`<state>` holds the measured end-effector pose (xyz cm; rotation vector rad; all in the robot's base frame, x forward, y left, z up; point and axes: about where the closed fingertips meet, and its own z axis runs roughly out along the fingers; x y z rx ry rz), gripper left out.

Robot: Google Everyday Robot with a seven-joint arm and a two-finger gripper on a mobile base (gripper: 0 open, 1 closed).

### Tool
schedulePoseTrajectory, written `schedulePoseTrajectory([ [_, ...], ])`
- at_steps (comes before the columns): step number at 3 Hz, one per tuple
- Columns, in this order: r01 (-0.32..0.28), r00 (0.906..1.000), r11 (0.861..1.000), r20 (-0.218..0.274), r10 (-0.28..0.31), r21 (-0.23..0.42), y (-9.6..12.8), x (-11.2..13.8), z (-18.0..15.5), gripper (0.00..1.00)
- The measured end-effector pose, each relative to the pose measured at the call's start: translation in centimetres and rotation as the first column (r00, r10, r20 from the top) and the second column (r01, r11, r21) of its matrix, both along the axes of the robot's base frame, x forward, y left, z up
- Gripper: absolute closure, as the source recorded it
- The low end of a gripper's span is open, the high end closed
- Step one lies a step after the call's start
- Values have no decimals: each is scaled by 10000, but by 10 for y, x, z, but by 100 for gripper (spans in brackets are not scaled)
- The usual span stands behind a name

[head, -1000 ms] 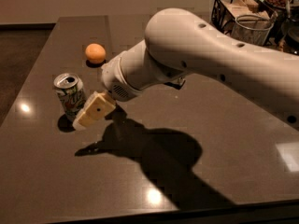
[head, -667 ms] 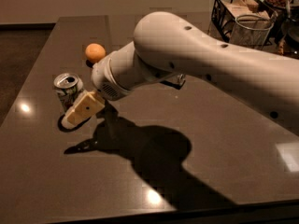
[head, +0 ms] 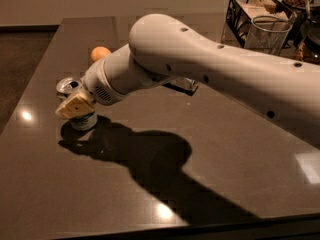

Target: Knock 7up can over

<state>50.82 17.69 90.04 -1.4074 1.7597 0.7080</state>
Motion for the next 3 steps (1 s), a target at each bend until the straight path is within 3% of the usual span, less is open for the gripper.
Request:
schedulePoseTrajectory([
  [1, -111, 9999, 9996, -89, 114, 274, 11, -5, 5, 63],
  [2, -131, 9999, 9989, 71, 134, -458, 8, -13, 19, 87],
  [3, 207, 9995, 9781, 270, -154, -2069, -21, -15, 28, 100],
])
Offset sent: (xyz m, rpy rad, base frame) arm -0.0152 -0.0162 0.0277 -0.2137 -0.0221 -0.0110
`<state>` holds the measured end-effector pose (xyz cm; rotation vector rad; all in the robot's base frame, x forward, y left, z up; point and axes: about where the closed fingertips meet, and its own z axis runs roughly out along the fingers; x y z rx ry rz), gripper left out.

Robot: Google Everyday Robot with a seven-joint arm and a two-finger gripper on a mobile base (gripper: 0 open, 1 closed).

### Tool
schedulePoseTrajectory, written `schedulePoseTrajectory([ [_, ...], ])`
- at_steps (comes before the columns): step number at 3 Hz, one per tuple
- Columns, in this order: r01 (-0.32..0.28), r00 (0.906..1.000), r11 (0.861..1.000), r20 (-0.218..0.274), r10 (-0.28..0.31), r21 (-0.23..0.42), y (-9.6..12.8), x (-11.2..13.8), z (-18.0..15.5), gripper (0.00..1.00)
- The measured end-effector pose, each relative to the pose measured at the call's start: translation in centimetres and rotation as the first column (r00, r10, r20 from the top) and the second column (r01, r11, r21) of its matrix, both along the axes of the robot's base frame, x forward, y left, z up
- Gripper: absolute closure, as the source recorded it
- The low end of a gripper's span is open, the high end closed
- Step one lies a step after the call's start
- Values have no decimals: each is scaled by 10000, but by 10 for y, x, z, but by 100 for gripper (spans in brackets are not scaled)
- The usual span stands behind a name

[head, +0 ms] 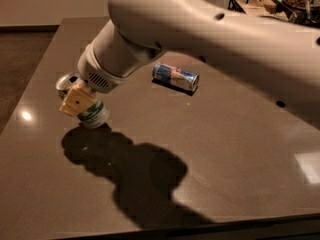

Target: Knock 7up can over

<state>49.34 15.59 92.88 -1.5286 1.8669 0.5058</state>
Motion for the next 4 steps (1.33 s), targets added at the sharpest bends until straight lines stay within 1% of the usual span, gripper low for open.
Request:
schedulePoseTrajectory([
  [1, 83, 9999, 9845, 108, -65, -1754, -31, -6, -2, 100],
  [2, -175, 9997, 9528, -203, 119, -3032, -57, -12, -10, 100],
  [3, -632, 9973, 9083, -593, 424, -4136, -71, -16, -26, 82],
  [4, -903, 9948, 8582, -863, 539, -5053, -79, -13, -38, 59],
])
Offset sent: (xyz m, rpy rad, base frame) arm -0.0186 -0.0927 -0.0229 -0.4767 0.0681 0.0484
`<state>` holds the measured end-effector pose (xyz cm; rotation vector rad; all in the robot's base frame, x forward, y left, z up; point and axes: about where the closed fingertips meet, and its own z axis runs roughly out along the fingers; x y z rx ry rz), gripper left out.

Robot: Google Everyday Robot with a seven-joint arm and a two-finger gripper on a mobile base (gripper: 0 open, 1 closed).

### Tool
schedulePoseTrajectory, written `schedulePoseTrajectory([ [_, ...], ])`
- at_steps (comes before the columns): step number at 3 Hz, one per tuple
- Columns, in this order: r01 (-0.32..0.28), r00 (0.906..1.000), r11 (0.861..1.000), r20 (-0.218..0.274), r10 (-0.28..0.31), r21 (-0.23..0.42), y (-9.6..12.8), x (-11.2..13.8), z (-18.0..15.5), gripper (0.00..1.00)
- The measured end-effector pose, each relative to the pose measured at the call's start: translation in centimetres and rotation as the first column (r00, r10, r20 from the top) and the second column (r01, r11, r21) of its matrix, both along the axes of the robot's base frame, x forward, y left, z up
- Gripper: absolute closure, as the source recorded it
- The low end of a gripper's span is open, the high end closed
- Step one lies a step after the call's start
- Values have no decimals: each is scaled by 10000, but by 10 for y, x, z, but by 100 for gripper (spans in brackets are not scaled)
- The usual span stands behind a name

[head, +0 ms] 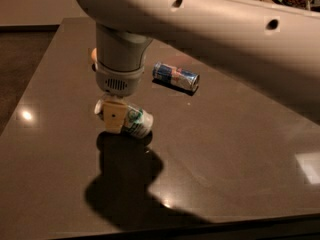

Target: Knock 7up can over

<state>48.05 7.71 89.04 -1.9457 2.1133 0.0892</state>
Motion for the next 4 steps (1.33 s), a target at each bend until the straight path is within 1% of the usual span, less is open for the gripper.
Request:
schedulePoseTrajectory([
  [1, -168, 9998, 9963, -153, 156, -845, -2, 6, -12, 35],
  [2, -226, 9994, 9910, -275, 191, -1317, -3, 12, -24, 12],
  [3, -238, 9994, 9906, -272, 203, -1346, -3, 13, -25, 0],
  [4, -238, 9994, 9906, -271, 204, -1345, -3, 13, -25, 0],
])
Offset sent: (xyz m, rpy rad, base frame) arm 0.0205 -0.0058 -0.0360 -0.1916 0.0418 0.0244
